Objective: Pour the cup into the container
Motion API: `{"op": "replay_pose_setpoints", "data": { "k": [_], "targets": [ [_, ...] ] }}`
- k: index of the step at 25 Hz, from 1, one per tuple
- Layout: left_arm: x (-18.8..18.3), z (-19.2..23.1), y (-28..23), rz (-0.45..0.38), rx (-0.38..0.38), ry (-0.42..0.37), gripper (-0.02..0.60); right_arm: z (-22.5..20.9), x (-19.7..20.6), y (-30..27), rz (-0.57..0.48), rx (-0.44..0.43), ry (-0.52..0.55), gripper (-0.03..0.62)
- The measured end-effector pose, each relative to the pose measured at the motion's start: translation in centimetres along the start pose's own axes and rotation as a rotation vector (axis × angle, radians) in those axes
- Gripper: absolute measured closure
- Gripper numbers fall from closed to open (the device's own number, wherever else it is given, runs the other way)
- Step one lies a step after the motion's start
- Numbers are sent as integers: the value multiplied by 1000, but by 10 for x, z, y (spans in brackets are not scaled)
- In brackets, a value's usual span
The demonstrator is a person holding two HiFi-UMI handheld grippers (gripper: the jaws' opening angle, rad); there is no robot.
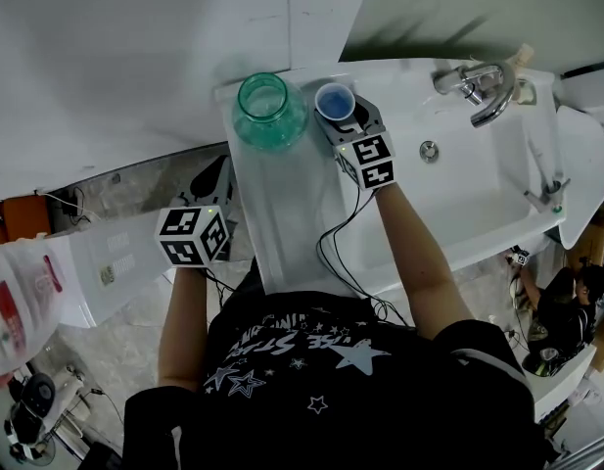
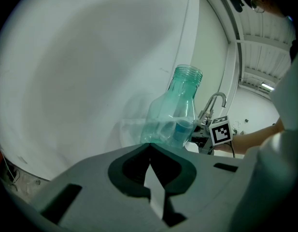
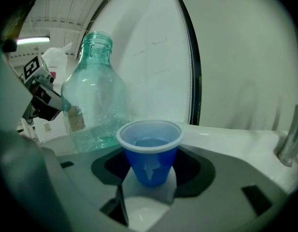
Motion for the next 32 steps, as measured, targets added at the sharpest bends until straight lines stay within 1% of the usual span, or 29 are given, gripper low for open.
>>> {"op": "replay_pose_setpoints", "data": {
  "k": [11, 14, 17, 21, 32],
  "targets": [
    [10, -11, 2, 16, 12, 2, 572, -1, 5, 2, 29, 25, 13, 314],
    [9, -14, 5, 10, 14, -2, 572, -2, 4, 4, 35, 36, 10, 292],
    [6, -16, 9, -1, 12, -7, 572, -4, 2, 8, 35, 40, 0, 260],
    [2, -20, 18, -19, 8, -11, 572, -2, -1, 16, 37, 41, 10, 237],
    [1, -51, 60, -93, -14, -27, 572, 5, -11, 71, -5, 65, 11, 232]
  ]
}}
Point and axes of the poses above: the fingertips, and each gripper's own axes: y backward along the fingers, z to its left, x out of its underside, the point moved 1 cm from there along y, backward along the fingers, and after that the axes turned 3 degrees about -z, right-handed, at the moved point
